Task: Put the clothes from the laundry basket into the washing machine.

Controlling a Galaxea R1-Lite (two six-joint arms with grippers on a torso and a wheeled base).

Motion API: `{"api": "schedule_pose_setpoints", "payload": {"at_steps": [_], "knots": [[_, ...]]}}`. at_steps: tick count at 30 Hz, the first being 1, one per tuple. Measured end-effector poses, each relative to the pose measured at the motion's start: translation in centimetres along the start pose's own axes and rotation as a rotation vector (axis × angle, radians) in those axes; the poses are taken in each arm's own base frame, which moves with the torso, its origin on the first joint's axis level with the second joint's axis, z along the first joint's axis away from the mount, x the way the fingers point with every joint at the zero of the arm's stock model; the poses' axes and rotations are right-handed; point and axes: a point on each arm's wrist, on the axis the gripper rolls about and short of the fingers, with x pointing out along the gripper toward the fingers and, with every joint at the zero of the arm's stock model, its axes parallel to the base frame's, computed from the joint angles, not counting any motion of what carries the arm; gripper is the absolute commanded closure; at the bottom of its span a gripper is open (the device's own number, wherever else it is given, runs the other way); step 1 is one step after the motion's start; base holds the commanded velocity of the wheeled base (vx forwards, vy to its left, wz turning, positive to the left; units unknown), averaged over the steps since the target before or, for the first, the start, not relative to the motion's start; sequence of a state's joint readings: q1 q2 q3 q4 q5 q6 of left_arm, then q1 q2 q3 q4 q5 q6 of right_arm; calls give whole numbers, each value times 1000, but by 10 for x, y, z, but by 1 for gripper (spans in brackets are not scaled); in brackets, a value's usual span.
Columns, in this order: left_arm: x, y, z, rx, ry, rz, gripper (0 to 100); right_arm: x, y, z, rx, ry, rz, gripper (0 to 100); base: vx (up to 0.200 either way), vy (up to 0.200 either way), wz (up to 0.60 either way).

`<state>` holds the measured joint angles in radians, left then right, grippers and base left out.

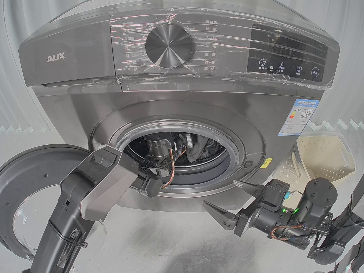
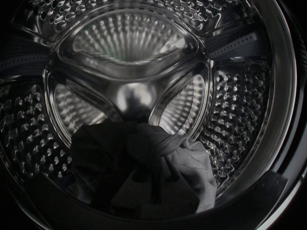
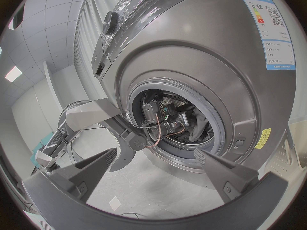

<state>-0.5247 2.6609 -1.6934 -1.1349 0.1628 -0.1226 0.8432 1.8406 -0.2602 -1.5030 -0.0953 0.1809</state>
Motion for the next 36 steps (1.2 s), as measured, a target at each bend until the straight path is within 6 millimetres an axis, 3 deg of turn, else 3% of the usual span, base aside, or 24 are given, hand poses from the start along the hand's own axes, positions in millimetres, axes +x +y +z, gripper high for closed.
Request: {"api": "schedule_pose_setpoints", "payload": {"at_steps": [11,22,23,30,36], "knots": [[23,2,4,-9,-68,7,100,0,0,0,0,0,0,0,0,0,0],[31,16,-9,-1,-31,35,100,0,0,0,0,0,1,0,0,0,0],[32,17,-9,0,-30,38,0,0,0,0,0,0,1,0,0,0,0],[30,19,-12,-4,-23,44,0,0,0,0,0,1,1,0,0,0,0],[17,17,-23,-4,65,48,0,0,0,0,0,1,0,0,0,0,0]]}}
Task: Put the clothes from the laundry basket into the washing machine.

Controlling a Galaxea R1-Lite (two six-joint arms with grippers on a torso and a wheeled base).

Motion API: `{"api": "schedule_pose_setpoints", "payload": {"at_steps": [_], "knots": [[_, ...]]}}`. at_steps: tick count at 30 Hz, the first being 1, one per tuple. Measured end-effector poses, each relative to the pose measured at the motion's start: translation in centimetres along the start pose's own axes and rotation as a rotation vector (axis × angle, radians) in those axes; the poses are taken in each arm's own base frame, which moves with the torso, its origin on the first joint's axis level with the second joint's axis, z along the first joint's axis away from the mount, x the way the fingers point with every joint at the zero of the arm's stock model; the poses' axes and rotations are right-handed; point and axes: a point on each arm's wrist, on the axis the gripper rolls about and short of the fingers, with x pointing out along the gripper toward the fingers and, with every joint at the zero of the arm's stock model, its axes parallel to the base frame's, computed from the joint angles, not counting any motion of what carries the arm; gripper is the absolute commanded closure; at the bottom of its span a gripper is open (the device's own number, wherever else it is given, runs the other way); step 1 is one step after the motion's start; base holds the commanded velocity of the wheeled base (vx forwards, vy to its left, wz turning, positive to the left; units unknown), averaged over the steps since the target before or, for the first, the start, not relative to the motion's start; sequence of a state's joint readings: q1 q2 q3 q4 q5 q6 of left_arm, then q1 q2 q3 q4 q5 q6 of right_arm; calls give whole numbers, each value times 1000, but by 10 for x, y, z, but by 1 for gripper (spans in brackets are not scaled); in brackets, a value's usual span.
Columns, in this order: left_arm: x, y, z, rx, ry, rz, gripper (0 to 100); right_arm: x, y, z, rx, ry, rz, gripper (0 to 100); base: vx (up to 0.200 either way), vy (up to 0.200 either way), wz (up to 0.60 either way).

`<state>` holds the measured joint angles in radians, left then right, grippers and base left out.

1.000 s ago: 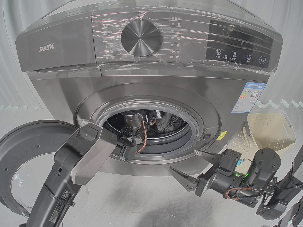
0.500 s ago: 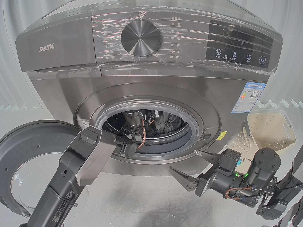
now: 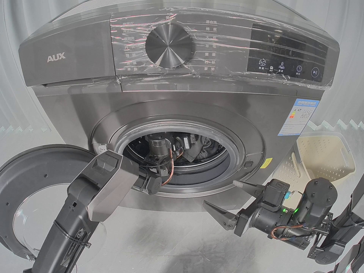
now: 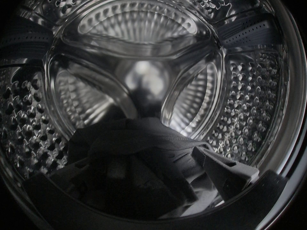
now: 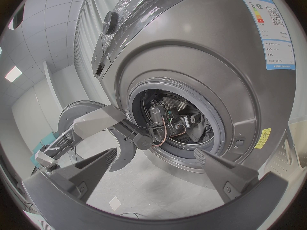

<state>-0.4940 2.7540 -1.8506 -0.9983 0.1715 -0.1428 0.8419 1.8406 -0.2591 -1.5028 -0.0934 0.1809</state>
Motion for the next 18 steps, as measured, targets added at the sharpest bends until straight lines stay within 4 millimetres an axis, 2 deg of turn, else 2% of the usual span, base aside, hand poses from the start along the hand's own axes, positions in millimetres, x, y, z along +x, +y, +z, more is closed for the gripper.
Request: {"api": "schedule_pose_setpoints", "payload": {"at_steps": [7,11,18], "knots": [[-28,-1,-4,17,117,2,0,0,0,0,0,0,0,0,0,0,0],[-46,-4,2,25,160,-7,0,0,0,0,0,-1,0,0,0,0,0],[-73,-23,22,26,177,-51,0,-1,0,1,0,-3,0,0,0,0,0]]}}
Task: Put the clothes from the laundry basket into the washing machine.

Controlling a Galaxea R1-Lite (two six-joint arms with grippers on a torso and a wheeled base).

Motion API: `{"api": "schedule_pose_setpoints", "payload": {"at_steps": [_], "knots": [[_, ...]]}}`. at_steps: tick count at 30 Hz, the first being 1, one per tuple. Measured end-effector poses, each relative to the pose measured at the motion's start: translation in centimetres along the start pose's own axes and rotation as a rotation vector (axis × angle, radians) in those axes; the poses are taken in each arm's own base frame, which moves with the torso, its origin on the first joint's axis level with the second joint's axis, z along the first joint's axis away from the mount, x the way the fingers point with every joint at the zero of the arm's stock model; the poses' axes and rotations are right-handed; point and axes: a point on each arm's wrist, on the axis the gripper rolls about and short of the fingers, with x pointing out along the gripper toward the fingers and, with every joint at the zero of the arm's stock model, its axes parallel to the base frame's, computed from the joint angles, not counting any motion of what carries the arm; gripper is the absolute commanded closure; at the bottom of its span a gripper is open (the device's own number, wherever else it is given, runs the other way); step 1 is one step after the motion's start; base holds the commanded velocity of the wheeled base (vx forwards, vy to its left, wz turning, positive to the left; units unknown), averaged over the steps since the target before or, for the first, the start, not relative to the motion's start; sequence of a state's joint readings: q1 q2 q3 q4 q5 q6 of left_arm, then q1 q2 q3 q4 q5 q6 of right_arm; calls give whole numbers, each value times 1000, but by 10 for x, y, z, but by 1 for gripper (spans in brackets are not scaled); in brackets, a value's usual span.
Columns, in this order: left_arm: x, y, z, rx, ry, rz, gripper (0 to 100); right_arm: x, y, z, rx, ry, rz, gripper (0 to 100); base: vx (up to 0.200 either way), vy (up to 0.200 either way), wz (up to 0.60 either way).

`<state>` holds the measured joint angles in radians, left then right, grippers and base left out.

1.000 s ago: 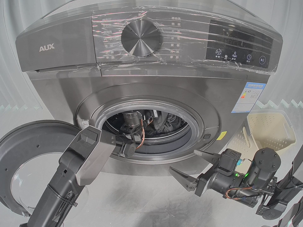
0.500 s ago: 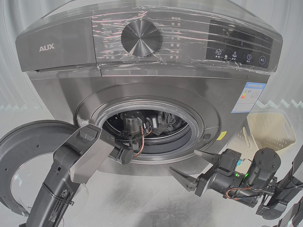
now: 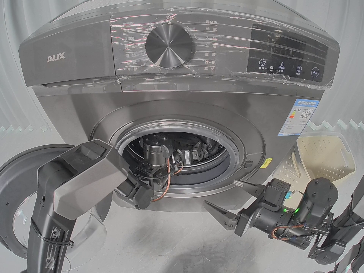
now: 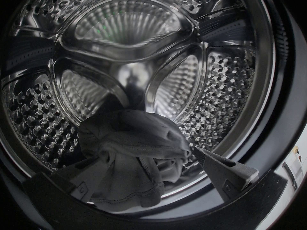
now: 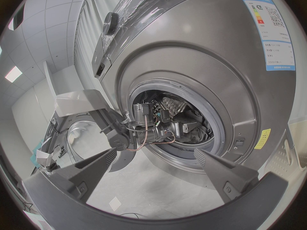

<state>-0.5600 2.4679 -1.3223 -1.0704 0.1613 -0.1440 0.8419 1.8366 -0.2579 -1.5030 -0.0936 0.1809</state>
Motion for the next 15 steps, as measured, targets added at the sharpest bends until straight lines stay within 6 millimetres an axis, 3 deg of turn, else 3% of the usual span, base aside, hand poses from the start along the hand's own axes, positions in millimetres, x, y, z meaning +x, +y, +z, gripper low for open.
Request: {"api": "schedule_pose_setpoints", "payload": {"at_steps": [8,15], "knots": [[-23,-13,4,5,8,-37,0,-2,0,-1,-1,8,-3,0,0,0,0],[-43,-16,-10,17,39,-54,0,-2,-1,-2,-1,10,-4,0,0,0,0]]}}
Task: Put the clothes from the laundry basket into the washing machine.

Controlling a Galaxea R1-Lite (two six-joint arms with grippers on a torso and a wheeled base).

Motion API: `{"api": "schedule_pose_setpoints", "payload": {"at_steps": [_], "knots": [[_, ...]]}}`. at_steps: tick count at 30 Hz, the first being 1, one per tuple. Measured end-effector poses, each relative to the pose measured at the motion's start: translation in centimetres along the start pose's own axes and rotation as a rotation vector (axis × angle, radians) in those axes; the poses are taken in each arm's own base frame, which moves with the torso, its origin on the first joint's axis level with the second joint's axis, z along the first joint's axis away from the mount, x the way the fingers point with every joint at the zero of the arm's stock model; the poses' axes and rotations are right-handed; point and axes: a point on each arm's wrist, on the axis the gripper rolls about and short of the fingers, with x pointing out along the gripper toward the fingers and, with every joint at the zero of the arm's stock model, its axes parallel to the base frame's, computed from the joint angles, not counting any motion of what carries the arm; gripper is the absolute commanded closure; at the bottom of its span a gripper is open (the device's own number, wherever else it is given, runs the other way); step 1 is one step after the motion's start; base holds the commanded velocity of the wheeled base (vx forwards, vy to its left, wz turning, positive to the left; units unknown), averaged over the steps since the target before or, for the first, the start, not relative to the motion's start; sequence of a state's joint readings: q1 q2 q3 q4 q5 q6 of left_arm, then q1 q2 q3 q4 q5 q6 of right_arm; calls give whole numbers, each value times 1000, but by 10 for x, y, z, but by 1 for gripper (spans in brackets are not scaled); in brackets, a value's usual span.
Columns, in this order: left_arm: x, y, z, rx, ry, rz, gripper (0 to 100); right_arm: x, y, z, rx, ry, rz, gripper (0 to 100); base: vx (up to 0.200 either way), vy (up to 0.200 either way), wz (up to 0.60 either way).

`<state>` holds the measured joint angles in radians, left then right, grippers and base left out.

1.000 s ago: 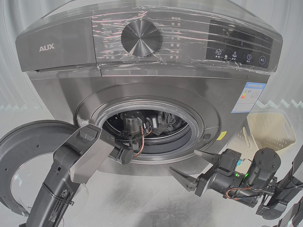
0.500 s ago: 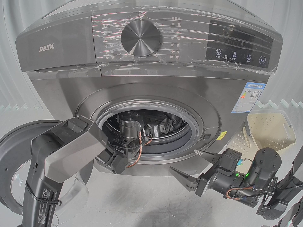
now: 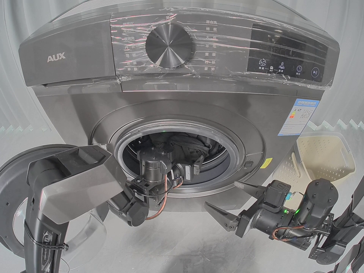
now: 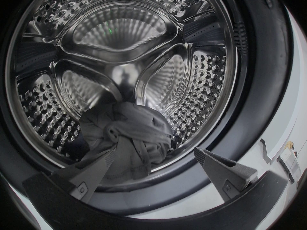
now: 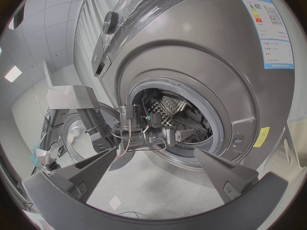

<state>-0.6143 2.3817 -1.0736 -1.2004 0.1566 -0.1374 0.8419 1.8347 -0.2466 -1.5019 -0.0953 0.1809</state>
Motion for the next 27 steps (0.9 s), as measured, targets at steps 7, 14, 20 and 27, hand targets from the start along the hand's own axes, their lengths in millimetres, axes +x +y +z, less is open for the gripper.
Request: {"api": "schedule_pose_setpoints", "payload": {"at_steps": [7,14,20,27], "knots": [[-24,-9,-12,12,51,-29,0,0,0,0,1,2,0,0,0,0,0],[-56,-27,-14,18,84,-78,0,-1,-1,-1,1,3,-3,0,0,0,0],[-96,-38,-8,16,98,-130,0,-2,-2,0,1,4,-9,0,0,0,0],[-155,-49,2,-18,94,-213,0,-10,-4,1,0,-2,-42,0,0,0,0]]}}
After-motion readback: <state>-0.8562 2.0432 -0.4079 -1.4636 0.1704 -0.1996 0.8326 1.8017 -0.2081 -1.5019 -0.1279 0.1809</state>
